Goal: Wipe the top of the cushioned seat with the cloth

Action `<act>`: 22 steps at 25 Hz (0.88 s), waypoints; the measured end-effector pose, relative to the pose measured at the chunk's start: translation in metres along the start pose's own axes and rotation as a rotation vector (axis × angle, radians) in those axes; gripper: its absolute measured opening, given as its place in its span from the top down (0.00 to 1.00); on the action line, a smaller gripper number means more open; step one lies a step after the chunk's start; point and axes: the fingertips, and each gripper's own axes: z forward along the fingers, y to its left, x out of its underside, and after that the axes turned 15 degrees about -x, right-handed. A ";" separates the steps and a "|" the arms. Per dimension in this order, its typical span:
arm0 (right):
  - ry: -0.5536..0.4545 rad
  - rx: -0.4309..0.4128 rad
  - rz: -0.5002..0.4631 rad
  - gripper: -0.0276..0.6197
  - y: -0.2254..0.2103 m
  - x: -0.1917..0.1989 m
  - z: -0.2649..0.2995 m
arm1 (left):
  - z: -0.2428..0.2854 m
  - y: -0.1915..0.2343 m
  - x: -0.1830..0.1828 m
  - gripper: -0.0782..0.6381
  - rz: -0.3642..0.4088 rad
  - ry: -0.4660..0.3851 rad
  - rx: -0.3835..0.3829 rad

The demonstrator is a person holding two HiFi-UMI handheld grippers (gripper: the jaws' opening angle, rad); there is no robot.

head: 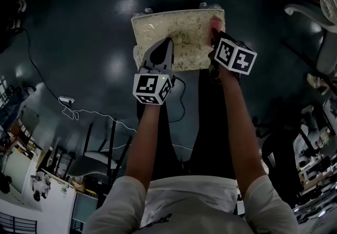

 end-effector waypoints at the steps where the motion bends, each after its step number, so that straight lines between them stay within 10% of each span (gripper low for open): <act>1: 0.009 -0.058 0.011 0.92 0.022 0.007 0.008 | -0.006 0.012 -0.003 0.87 -0.004 -0.005 -0.017; 8: 0.173 -0.311 -0.032 0.92 0.163 0.077 0.103 | -0.041 0.117 -0.019 0.87 -0.015 -0.037 -0.125; 22: 0.332 -0.271 -0.146 0.92 0.213 0.128 0.175 | -0.070 0.177 -0.021 0.87 -0.009 -0.042 -0.143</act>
